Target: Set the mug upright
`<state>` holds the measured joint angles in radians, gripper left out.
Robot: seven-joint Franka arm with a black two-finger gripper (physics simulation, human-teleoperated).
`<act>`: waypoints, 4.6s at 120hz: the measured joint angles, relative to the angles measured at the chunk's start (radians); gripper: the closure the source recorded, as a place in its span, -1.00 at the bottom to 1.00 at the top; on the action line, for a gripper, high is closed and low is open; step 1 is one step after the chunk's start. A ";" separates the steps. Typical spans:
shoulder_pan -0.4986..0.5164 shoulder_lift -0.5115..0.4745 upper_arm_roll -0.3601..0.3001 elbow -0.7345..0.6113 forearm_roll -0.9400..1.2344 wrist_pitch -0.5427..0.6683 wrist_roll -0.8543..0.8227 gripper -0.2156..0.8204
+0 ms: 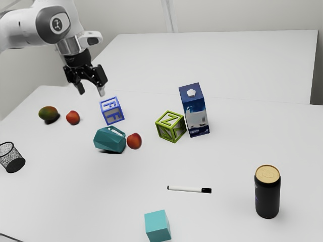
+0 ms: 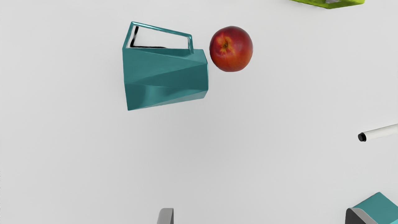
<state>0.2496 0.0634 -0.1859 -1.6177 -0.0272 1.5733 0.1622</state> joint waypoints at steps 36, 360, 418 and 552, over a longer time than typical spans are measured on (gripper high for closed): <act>-0.102 0.195 0.235 0.078 -0.186 0.125 0.079 -0.58; -0.094 -0.002 0.184 -0.447 0.018 0.585 0.347 0.93; -0.206 -0.008 0.224 -0.483 0.080 0.597 0.200 0.93; -0.194 -0.023 0.174 -0.307 0.022 0.475 0.044 -0.44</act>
<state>0.0556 0.0409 -0.0121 -1.9251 -0.0052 2.0486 0.2059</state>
